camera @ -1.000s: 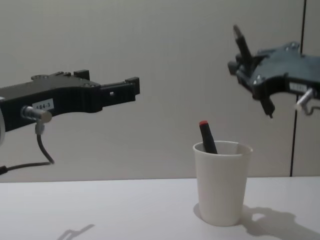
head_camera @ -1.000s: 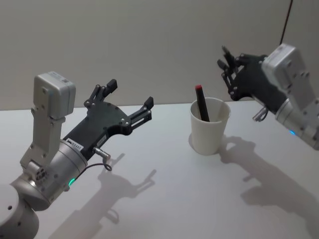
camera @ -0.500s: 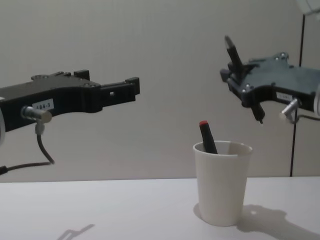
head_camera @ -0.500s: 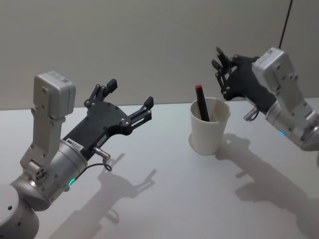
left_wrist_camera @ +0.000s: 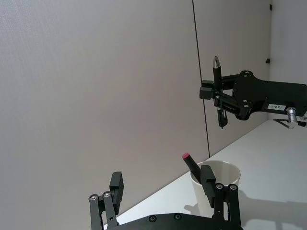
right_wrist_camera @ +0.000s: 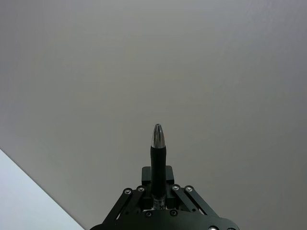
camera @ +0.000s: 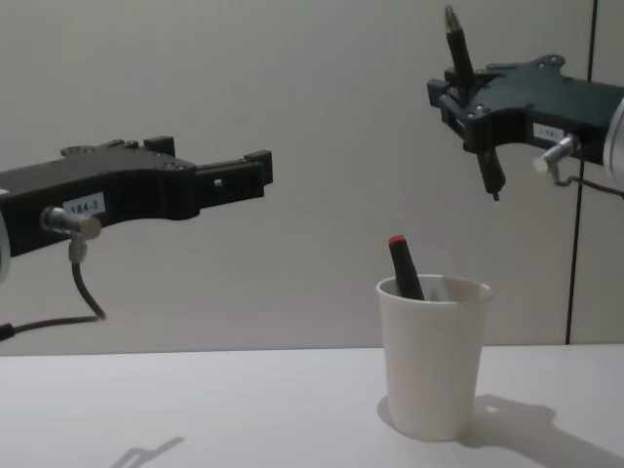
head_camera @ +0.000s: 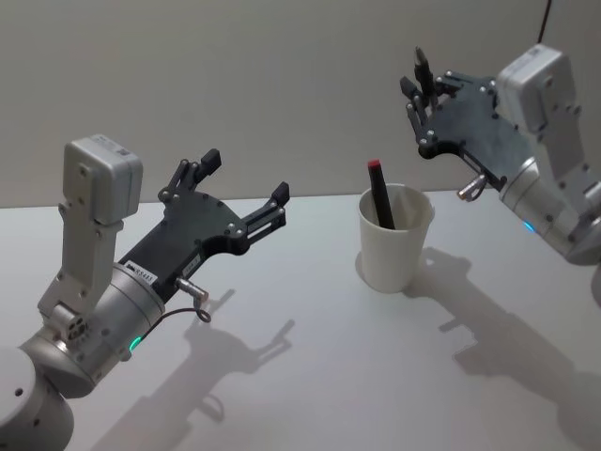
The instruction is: Place the pen into the pen holder.
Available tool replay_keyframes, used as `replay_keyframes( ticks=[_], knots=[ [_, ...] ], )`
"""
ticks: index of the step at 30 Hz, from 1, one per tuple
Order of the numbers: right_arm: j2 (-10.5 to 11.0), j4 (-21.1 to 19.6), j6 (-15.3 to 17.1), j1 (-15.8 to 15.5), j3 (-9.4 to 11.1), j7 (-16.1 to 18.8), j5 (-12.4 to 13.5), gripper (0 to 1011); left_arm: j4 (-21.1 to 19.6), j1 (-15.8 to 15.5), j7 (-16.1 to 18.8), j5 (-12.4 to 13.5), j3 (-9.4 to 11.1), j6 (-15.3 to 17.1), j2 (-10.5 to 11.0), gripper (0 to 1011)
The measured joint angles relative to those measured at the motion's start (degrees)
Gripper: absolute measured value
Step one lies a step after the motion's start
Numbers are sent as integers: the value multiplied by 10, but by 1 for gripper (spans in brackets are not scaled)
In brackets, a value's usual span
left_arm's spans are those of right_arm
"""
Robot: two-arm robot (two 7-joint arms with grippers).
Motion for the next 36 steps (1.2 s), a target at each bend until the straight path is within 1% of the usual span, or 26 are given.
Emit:
replay_keyframes(
  ticks=[2, 5, 8, 9, 12, 16, 18, 21, 24, 26, 27, 30, 36],
  knots=[
    [-1, -3, 14, 0, 0, 4, 10, 137, 0, 0, 0, 0, 0, 0, 0, 1001],
    [-1, -5, 27, 0, 1, 7, 17, 137, 0, 0, 0, 0, 0, 0, 0, 1001],
    [-1, -7, 48, -1, 1, 13, 27, 137, 0, 0, 0, 0, 0, 0, 0, 1001],
    [-1, -7, 48, -1, 1, 13, 27, 137, 0, 0, 0, 0, 0, 0, 0, 1001],
    [-2, -8, 71, -3, 0, 20, 38, 137, 0, 0, 0, 0, 0, 0, 0, 1001],
    [-4, -6, 91, -5, -3, 26, 51, 137, 0, 0, 0, 0, 0, 0, 0, 1001],
    [-6, -5, 96, -6, -4, 28, 56, 137, 0, 0, 0, 0, 0, 0, 0, 1001],
    [-10, 0, 106, -7, -6, 33, 76, 137, 0, 0, 0, 0, 0, 0, 0, 1001],
    [-14, 4, 108, -7, -8, 36, 87, 137, 0, 0, 0, 0, 0, 0, 0, 1001],
    [-19, 9, 108, -8, -11, 40, 102, 137, 0, 0, 0, 0, 0, 0, 0, 1001],
    [-19, 9, 108, -8, -11, 40, 102, 137, 0, 0, 0, 0, 0, 0, 0, 1001],
    [-24, 14, 106, -8, -13, 42, 113, 137, 0, 0, 0, 0, 0, 0, 0, 1001],
    [-30, 23, 92, -9, -17, 41, 127, 137, 0, 0, 0, 0, 0, 0, 0, 1001]
  ],
)
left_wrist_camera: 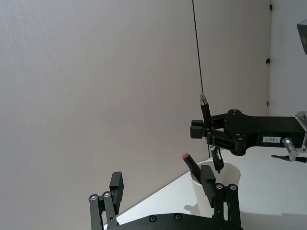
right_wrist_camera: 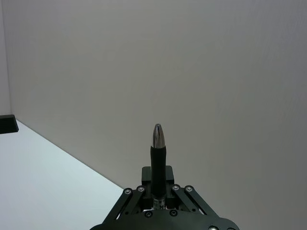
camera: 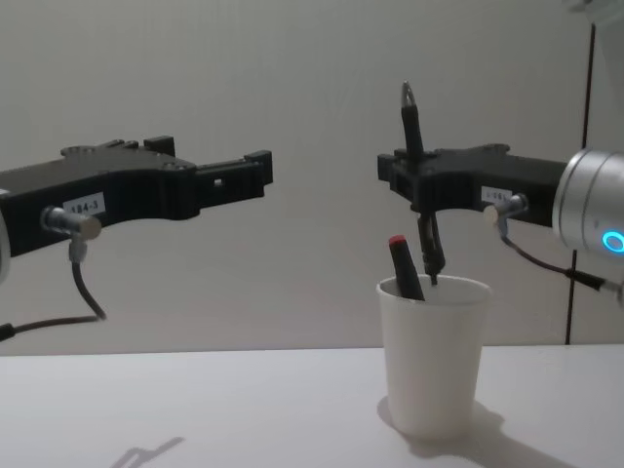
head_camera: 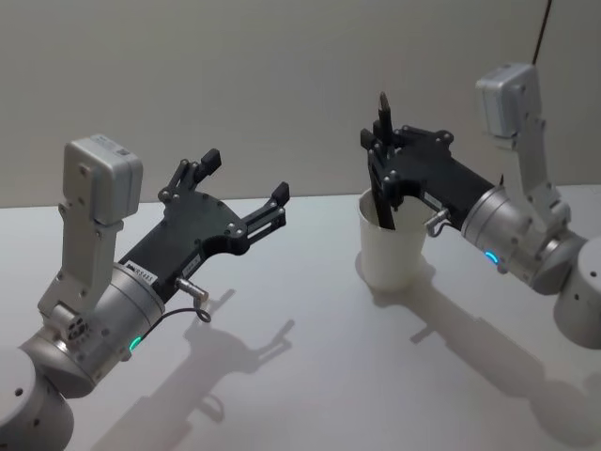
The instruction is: Place the pen into the pen holder.
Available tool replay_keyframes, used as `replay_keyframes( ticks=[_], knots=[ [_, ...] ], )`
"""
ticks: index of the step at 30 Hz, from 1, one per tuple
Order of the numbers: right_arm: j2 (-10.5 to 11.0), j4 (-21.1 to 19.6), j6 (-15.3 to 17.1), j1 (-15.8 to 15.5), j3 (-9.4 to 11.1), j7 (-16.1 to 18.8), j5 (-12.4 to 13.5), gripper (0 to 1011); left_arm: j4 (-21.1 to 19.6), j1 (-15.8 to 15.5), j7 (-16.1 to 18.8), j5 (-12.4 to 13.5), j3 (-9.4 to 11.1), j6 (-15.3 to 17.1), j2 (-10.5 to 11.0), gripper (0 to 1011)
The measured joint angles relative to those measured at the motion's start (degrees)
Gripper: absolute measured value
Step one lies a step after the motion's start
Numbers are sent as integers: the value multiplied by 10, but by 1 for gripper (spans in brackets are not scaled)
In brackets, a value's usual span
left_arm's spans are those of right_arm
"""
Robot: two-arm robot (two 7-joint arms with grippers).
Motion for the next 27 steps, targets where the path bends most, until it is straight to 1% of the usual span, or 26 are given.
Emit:
replay_keyframes(
  ticks=[5, 21, 22, 27],
  knots=[
    [-3, 4, -14, -1, -1, -8, 2, 137, 0, 0, 0, 0, 0, 0, 0, 1001],
    [-5, 11, -25, -2, -3, -24, -3, 147, 0, 0, 0, 0, 0, 0, 0, 1001],
    [-6, 11, -26, -2, -3, -25, -3, 195, 0, 0, 0, 0, 0, 0, 0, 1001],
    [-6, 12, -28, -2, -3, -27, -3, 334, 0, 0, 0, 0, 0, 0, 0, 1001]
  ],
)
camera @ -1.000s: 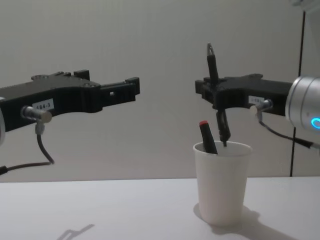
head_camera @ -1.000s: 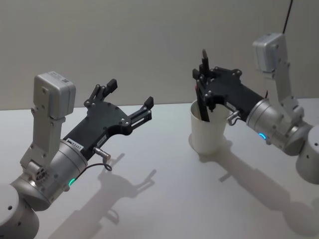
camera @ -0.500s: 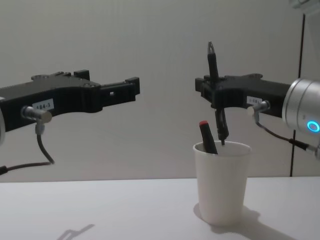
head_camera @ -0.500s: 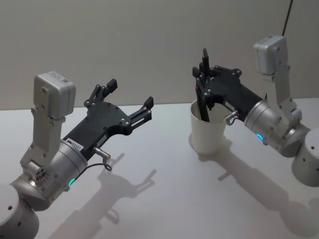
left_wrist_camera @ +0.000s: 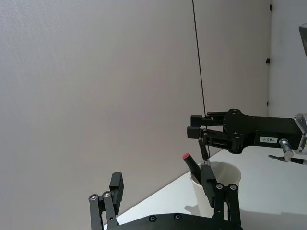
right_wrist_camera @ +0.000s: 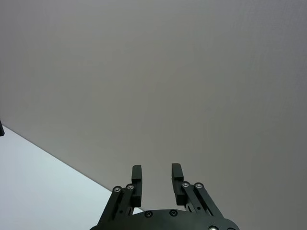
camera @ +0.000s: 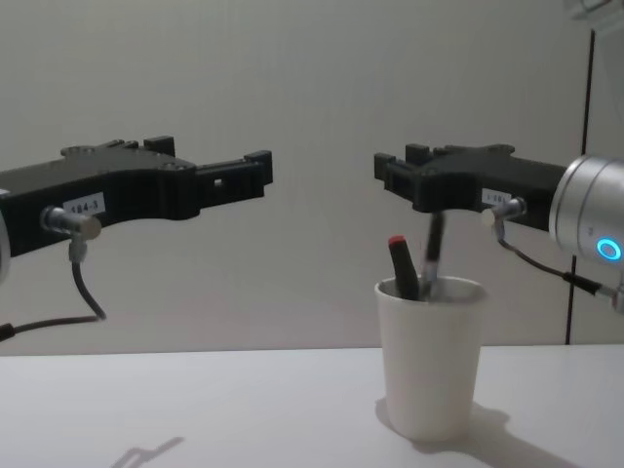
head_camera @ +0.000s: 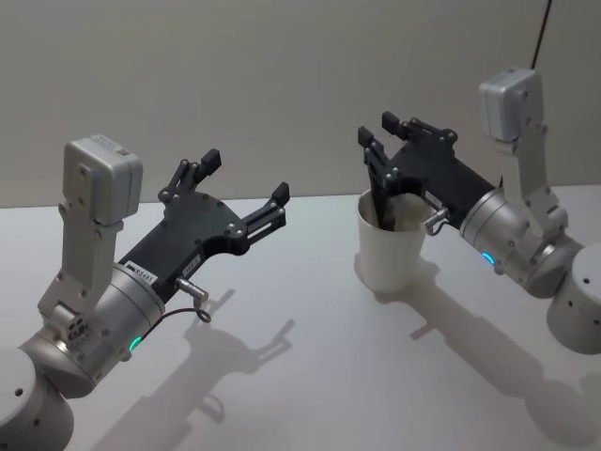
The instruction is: Place the pen into the pen holder.
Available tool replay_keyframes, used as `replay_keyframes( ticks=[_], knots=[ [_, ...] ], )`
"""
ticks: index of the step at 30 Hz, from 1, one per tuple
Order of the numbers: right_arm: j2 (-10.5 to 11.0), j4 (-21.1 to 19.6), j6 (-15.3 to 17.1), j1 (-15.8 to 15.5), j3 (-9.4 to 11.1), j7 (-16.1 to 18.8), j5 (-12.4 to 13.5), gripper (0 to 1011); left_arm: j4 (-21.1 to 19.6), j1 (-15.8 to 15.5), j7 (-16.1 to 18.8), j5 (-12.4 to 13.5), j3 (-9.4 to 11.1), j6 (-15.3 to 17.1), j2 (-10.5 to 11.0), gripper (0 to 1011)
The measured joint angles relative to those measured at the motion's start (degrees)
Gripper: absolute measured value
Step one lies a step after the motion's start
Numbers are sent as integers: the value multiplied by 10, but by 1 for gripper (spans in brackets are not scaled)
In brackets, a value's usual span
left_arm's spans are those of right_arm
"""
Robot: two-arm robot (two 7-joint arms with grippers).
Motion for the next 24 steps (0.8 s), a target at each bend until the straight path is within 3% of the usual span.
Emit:
replay_keyframes(
  ticks=[20, 24],
  knots=[
    [-1, 1, -2, 0, 0, -4, 1, 955, 0, 0, 0, 0, 0, 0, 0, 1001],
    [2, -4, -4, -5, 1, -7, 2, 1001, 0, 0, 0, 0, 0, 0, 0, 1001]
  ],
)
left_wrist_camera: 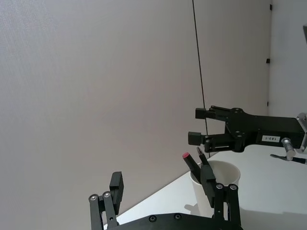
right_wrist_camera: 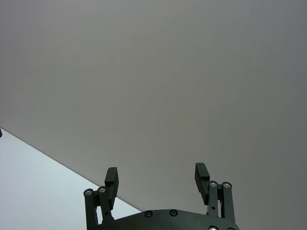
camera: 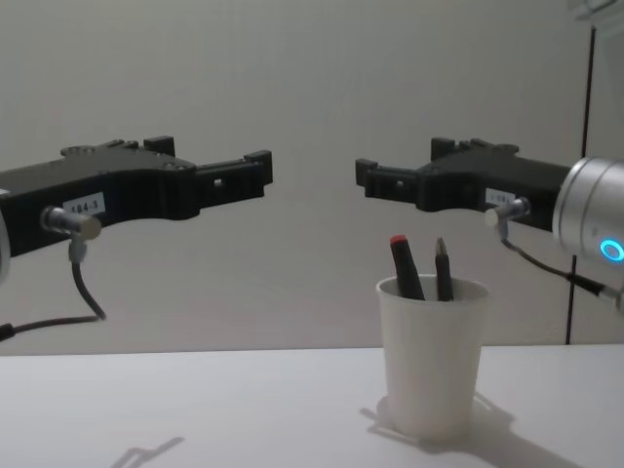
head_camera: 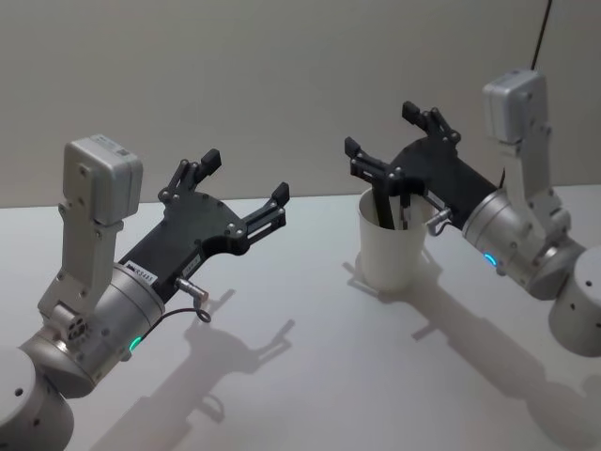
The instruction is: Place the pen into the pen holder.
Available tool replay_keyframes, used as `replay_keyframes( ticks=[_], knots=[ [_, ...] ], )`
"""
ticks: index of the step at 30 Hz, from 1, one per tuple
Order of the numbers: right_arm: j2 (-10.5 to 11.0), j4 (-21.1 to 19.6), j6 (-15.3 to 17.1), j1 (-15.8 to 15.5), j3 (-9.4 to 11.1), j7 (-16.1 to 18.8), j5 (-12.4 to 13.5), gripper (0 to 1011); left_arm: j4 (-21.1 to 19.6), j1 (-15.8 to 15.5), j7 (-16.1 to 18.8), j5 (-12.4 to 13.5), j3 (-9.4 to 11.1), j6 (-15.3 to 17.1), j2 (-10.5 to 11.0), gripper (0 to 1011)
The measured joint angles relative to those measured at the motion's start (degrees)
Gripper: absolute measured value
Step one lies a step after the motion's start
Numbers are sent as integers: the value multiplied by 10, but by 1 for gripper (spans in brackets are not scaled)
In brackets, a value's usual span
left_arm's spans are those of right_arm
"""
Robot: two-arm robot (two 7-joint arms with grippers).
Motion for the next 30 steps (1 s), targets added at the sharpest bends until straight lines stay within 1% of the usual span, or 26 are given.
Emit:
replay_keyframes(
  ticks=[5, 9, 12, 14, 16, 17, 18, 20, 21, 24, 25, 27, 30],
  knots=[
    [10, -16, -3, -11, 5, -10, 9, 1001, 0, 0, 0, 0, 0, 0, 0, 1001],
    [25, -39, -5, -27, 12, -24, 19, 1002, 0, 0, 0, 0, 0, 0, 0, 1001],
    [42, -62, -5, -45, 21, -41, 27, 1001, 0, 0, 0, 0, 0, 0, 0, 1001],
    [50, -71, -5, -53, 25, -50, 30, 1001, 0, 0, 0, 0, 0, 0, 0, 1001],
    [64, -85, -3, -67, 31, -62, 32, 1001, 0, 0, 0, 0, 0, 0, 0, 1001],
    [67, -88, -2, -71, 32, -66, 33, 1002, 0, 0, 0, 0, 0, 0, 0, 1001],
    [77, -97, 0, -81, 37, -76, 34, 1001, 0, 0, 0, 0, 0, 0, 0, 1001],
    [86, -104, 1, -90, 41, -83, 35, 1002, 0, 0, 0, 0, 0, 0, 0, 1001],
    [97, -111, 4, -102, 45, -94, 35, 1002, 0, 0, 0, 0, 0, 0, 0, 1001],
    [110, -119, 6, -117, 51, -107, 36, 1002, 0, 0, 0, 0, 0, 0, 0, 1001],
    [121, -125, 8, -129, 55, -116, 37, 1002, 0, 0, 0, 0, 0, 0, 0, 1001],
    [130, -130, 9, -139, 58, -124, 37, 1001, 0, 0, 0, 0, 0, 0, 0, 1001],
    [128, -130, 9, -140, 59, -124, 38, 1001, 0, 0, 0, 1, 0, 0, 0, 1001]
  ],
)
